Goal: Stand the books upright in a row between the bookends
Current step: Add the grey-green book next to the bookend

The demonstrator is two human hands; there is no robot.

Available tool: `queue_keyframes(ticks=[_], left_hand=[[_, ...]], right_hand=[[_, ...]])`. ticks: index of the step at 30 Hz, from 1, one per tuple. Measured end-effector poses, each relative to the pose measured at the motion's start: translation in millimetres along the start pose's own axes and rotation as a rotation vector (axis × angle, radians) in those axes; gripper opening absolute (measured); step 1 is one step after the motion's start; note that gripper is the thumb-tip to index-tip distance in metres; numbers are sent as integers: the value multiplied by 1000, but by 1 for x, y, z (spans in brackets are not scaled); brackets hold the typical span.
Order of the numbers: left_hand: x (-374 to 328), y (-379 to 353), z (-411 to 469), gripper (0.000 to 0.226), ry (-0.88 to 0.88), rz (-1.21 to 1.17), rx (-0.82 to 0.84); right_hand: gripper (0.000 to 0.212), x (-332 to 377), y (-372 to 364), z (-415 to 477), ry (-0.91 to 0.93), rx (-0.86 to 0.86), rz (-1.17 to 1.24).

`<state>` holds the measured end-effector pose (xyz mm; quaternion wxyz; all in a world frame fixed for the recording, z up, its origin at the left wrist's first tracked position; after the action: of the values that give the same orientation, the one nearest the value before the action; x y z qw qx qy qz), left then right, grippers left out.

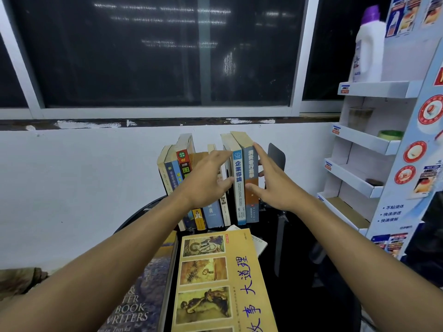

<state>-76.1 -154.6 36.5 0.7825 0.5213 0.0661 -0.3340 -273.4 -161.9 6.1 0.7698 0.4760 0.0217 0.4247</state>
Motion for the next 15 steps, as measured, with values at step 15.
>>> queue_keyframes(ticks=[15], left_hand=[[73, 47, -93, 53, 162, 14, 34]], right_hand=[[53, 104, -59, -25, 116, 122, -94]])
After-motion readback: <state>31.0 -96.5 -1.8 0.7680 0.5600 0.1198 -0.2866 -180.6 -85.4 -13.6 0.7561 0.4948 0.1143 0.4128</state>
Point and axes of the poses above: each hand's wrist, its own z-axis towards the middle knuckle, its own y-axis out of the back of the hand, x = y × z, the point moved 3 cm from there along z, towards the middle knuckle, and after that the axes turned 15 degrees about y, right-handed, at the moved point
